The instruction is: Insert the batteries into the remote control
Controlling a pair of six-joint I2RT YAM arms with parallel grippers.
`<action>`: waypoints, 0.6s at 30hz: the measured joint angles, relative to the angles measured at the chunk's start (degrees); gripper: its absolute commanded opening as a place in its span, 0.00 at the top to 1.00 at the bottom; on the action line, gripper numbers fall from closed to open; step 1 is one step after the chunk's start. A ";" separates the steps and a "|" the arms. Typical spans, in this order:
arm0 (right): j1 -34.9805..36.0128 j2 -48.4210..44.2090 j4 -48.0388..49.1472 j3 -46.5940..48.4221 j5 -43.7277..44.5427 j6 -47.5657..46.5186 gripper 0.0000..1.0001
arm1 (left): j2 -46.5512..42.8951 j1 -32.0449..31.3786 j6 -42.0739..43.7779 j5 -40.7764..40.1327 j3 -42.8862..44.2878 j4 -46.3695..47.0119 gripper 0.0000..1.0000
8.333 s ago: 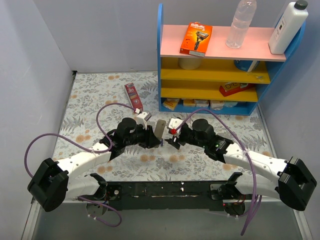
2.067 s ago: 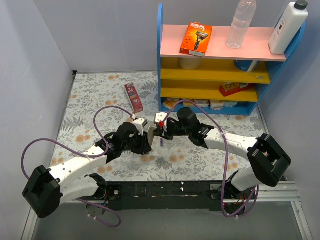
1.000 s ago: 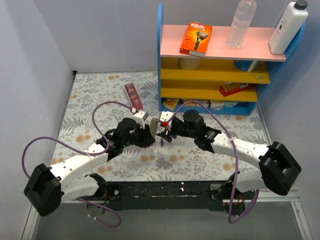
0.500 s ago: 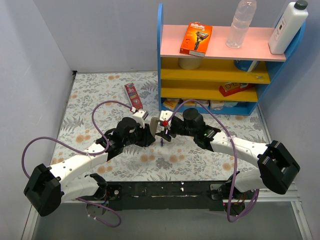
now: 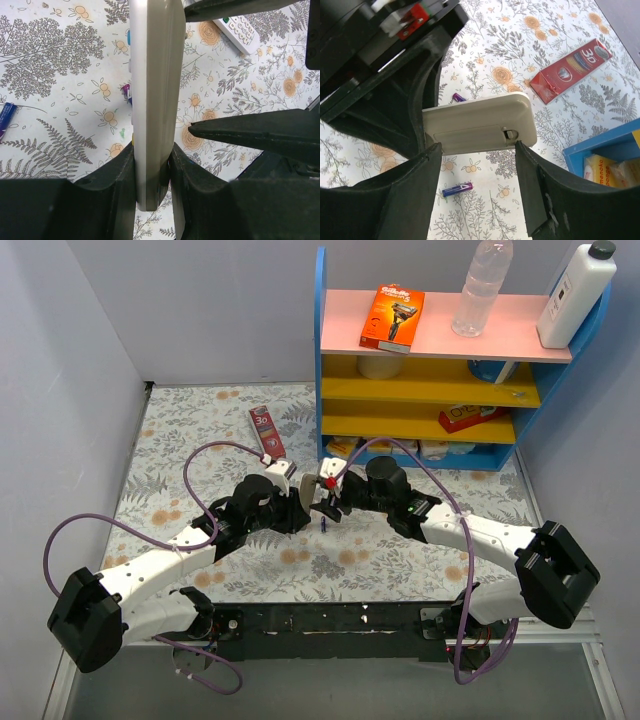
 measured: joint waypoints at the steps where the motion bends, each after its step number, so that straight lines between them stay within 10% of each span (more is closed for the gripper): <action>1: 0.00 0.00 0.22 0.00 0.37 1.07 0.28 | 0.00 0.00 -0.09 -0.11 0.00 0.00 1.00; 18: -0.15 -3.61 -5.35 3.41 13.86 41.59 0.15 | -5.75 0.00 -2.08 1.64 -7.17 8.61 1.00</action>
